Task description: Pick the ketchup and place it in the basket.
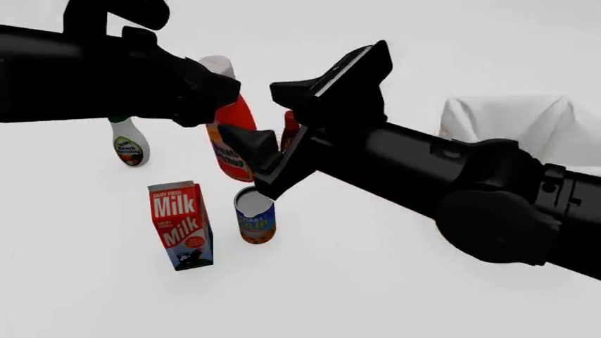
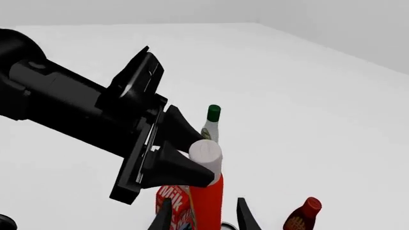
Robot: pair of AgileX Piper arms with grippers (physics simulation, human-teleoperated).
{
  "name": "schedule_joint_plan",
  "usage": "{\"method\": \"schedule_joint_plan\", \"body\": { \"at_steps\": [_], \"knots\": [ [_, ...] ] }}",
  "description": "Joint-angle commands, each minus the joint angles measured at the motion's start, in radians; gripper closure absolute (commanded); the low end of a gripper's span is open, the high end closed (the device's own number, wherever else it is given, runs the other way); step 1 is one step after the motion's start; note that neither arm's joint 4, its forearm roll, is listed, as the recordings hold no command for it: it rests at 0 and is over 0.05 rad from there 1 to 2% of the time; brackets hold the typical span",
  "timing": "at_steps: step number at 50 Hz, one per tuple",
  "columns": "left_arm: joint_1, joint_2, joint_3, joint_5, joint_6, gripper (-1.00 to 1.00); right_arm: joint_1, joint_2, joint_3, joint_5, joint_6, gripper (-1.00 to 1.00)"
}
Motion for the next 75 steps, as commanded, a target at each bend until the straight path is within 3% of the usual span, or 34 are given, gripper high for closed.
{"method": "schedule_joint_plan", "body": {
  "at_steps": [1,48,49,55,56,65,69,72,73,75],
  "knots": [
    [-0.003,0.005,0.000,-0.006,0.004,1.00,-0.009,0.035,-0.012,-0.016,0.007,-1.00],
    [-0.023,-0.006,-0.040,0.039,-0.005,1.00,-0.020,0.175,-0.003,-0.141,0.051,-1.00],
    [-0.022,-0.006,-0.040,0.039,-0.005,1.00,-0.018,0.161,0.011,-0.155,0.050,1.00],
    [-0.033,-0.008,-0.046,0.043,-0.019,1.00,-0.003,0.157,0.018,-0.141,0.053,1.00],
    [-0.048,-0.012,-0.052,0.043,-0.050,1.00,0.000,0.152,0.022,-0.139,0.052,1.00],
    [-0.062,-0.016,-0.046,0.038,-0.047,1.00,-0.006,0.126,0.040,-0.132,0.055,1.00],
    [-0.117,-0.031,-0.054,0.031,-0.119,1.00,-0.010,0.115,0.045,-0.125,0.053,1.00],
    [-0.141,-0.048,-0.077,0.033,-0.128,1.00,-0.015,0.108,0.044,-0.118,0.051,1.00],
    [-0.169,-0.063,-0.103,0.039,-0.156,-1.00,-0.016,0.106,0.044,-0.116,0.050,1.00],
    [-0.176,-0.073,-0.119,0.040,-0.149,-1.00,-0.017,0.104,0.044,-0.115,0.050,1.00]
  ]
}}
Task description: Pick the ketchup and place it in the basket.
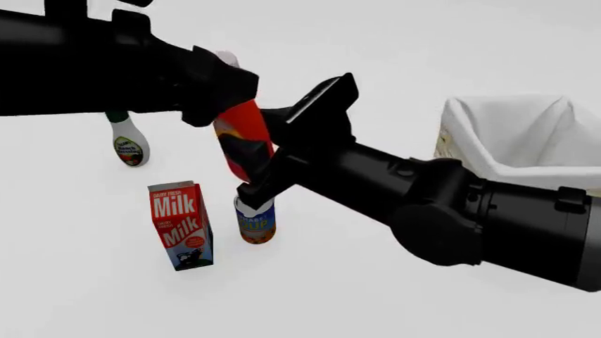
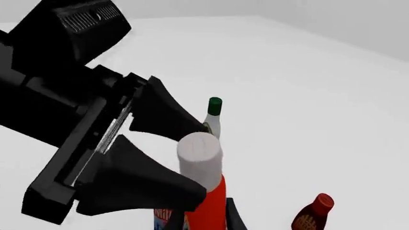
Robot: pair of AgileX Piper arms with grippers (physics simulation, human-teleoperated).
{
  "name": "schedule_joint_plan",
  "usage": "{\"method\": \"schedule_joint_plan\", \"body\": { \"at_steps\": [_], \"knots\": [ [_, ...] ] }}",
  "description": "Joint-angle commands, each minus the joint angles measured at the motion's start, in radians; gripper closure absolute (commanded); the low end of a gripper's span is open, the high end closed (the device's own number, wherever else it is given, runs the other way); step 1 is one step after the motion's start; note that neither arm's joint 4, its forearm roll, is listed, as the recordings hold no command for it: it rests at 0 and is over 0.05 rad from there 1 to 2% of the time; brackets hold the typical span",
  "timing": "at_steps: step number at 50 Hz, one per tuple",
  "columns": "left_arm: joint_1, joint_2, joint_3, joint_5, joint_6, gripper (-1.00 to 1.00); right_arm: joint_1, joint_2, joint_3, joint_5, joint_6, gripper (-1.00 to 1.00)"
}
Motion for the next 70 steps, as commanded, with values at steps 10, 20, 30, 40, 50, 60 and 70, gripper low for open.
{"method": "schedule_joint_plan", "body": {
  "at_steps": [10,20,30,40,50,60,70],
  "knots": [
    [-0.188,-0.095,-0.127,0.007,-0.070,-1.00,-0.001,-0.034,0.036,0.020,0.013,1.00],
    [-0.232,-0.123,-0.170,0.010,-0.069,-1.00,-0.014,-0.050,0.049,0.026,0.019,1.00],
    [-0.136,-0.188,-0.151,-0.016,-0.072,-1.00,-0.036,-0.084,0.067,0.042,0.025,1.00],
    [-0.015,-0.287,-0.040,-0.094,-0.111,-1.00,-0.107,-0.140,0.083,0.062,0.034,1.00],
    [0.121,-0.376,0.144,-0.215,-0.174,-1.00,-0.193,-0.205,0.108,0.075,0.037,1.00],
    [0.236,-0.452,0.307,-0.297,-0.255,-1.00,-0.262,-0.254,0.134,0.087,0.040,1.00],
    [0.342,-0.517,0.438,-0.383,-0.192,-1.00,-0.335,-0.304,0.151,0.101,0.049,1.00]
  ]
}}
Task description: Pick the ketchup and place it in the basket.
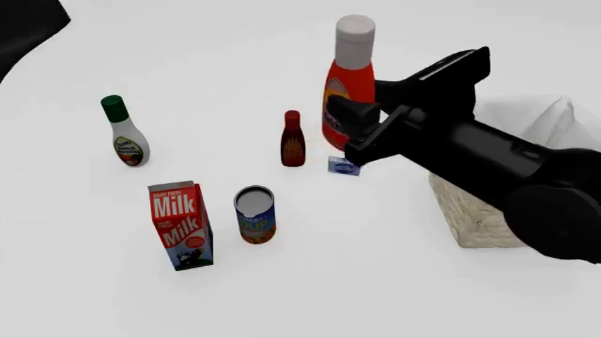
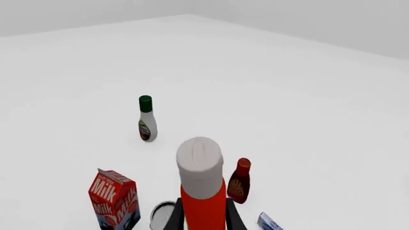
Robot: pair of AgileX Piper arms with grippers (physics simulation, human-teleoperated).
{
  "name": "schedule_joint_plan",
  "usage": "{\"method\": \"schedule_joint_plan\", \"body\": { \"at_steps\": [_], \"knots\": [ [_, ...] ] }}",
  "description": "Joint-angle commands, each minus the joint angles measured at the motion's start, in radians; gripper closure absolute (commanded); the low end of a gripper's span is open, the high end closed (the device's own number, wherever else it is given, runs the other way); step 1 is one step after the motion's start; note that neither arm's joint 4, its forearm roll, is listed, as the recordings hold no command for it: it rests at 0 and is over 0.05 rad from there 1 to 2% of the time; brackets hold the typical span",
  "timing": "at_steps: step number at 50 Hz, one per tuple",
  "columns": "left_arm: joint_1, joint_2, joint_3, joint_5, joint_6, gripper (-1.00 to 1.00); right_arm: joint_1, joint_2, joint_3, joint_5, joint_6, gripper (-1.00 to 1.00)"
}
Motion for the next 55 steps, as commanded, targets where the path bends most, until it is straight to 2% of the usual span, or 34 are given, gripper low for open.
{"method": "schedule_joint_plan", "body": {
  "at_steps": [1,4,8,10,12,14,15,16,18,22,23,26,29,30,31,32,34,35,36,37,40,47,48,51,55],
  "knots": [
    [0.130,-0.080,0.169,-0.104,0.030,-1.00,-0.087,-0.062,0.018,0.014,0.022,1.00],
    [0.152,-0.102,0.234,-0.146,0.014,-1.00,-0.115,-0.083,0.027,0.021,0.022,1.00],
    [0.183,-0.124,0.288,-0.189,0.030,-1.00,-0.143,-0.100,0.038,0.023,0.023,1.00],
    [0.222,-0.143,0.316,-0.220,0.071,-1.00,-0.156,-0.106,0.042,0.026,0.022,1.00],
    [0.234,-0.151,0.356,-0.252,0.059,-1.00,-0.173,-0.115,0.047,0.027,0.024,1.00],
    [0.222,-0.145,0.397,-0.278,0.143,-1.00,-0.192,-0.118,0.049,0.027,0.021,1.00],
    [0.222,-0.145,0.397,-0.279,0.143,-1.00,-0.192,-0.118,0.049,0.027,0.021,1.00],
    [0.232,-0.140,0.436,-0.308,0.109,-1.00,-0.204,-0.121,0.052,0.027,0.020,1.00],
    [0.260,-0.133,0.482,-0.350,0.149,-1.00,-0.227,-0.123,0.058,0.023,0.020,1.00],
    [0.293,-0.134,0.544,-0.408,0.150,-1.00,-0.259,-0.128,0.070,0.015,0.013,1.00],
    [0.308,-0.132,0.568,-0.430,0.188,-1.00,-0.272,-0.126,0.073,0.009,0.014,1.00],
    [0.319,-0.129,0.586,-0.447,0.184,-1.00,-0.277,-0.127,0.073,0.009,0.015,1.00],
    [0.334,-0.147,0.639,-0.497,0.215,-1.00,-0.319,-0.133,0.065,0.006,0.008,1.00],
    [0.334,-0.146,0.657,-0.516,0.274,-1.00,-0.324,-0.131,0.062,0.009,0.007,1.00],
    [0.342,-0.158,0.688,-0.543,0.293,-1.00,-0.330,-0.134,0.060,0.011,0.008,1.00],
    [0.337,-0.150,0.708,-0.562,0.280,-1.00,-0.338,-0.141,0.058,0.014,0.007,1.00],
    [0.355,-0.168,0.753,-0.605,0.346,-1.00,-0.355,-0.146,0.057,0.013,0.007,1.00],
    [0.349,-0.165,0.765,-0.616,0.345,-1.00,-0.362,-0.146,0.055,0.014,0.007,1.00],
    [0.362,-0.171,0.792,-0.642,0.381,-1.00,-0.372,-0.146,0.053,0.015,0.005,1.00],
    [0.357,-0.169,0.805,-0.652,0.359,-1.00,-0.379,-0.148,0.053,0.014,0.006,1.00],
    [0.365,-0.172,0.858,-0.703,0.379,-1.00,-0.408,-0.149,0.051,0.014,0.005,1.00],
    [0.398,-0.181,0.919,-0.776,0.416,-1.00,-0.463,-0.149,0.046,0.007,0.001,1.00],
    [0.409,-0.200,0.942,-0.797,0.452,-1.00,-0.480,-0.146,0.047,0.000,0.000,1.00],
    [0.418,-0.179,0.948,-0.816,0.438,-1.00,-0.495,-0.145,0.048,-0.005,0.001,1.00],
    [0.424,-0.168,0.969,-0.848,0.455,-1.00,-0.530,-0.137,0.052,-0.021,0.007,1.00]
  ]
}}
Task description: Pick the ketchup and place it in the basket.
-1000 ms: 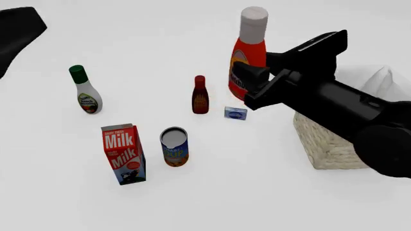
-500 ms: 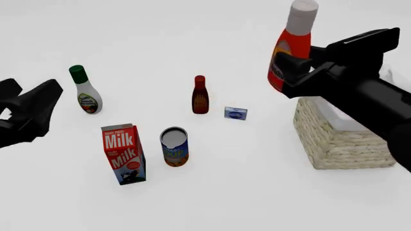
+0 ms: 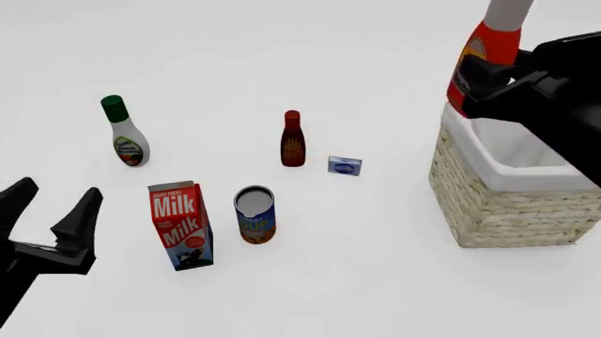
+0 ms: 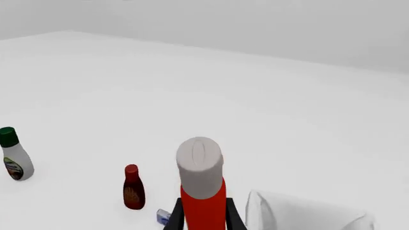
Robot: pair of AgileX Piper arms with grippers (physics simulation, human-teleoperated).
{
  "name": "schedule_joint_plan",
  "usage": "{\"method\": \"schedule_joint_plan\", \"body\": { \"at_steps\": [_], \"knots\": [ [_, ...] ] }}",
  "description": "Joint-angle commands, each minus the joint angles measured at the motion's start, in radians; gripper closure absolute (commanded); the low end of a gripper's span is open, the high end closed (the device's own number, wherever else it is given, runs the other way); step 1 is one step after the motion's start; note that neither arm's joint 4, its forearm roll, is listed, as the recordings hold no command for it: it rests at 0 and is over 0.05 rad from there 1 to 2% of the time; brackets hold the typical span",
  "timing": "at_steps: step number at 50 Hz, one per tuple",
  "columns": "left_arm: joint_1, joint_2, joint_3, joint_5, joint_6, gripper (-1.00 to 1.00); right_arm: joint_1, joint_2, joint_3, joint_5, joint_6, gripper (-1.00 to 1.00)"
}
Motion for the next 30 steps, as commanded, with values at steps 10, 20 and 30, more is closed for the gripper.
{"method": "schedule_joint_plan", "body": {
  "at_steps": [10,20,30],
  "knots": [
    [0.033,0.033,0.121,-0.167,0.071,-1.00,-0.192,0.029,0.018,-0.085,0.002,1.00],
    [0.028,0.035,0.130,-0.175,0.071,-1.00,-0.261,0.047,0.030,-0.123,0.021,1.00],
    [0.026,0.058,0.143,-0.205,0.071,-1.00,-0.310,0.073,0.035,-0.158,0.028,1.00]
  ]
}}
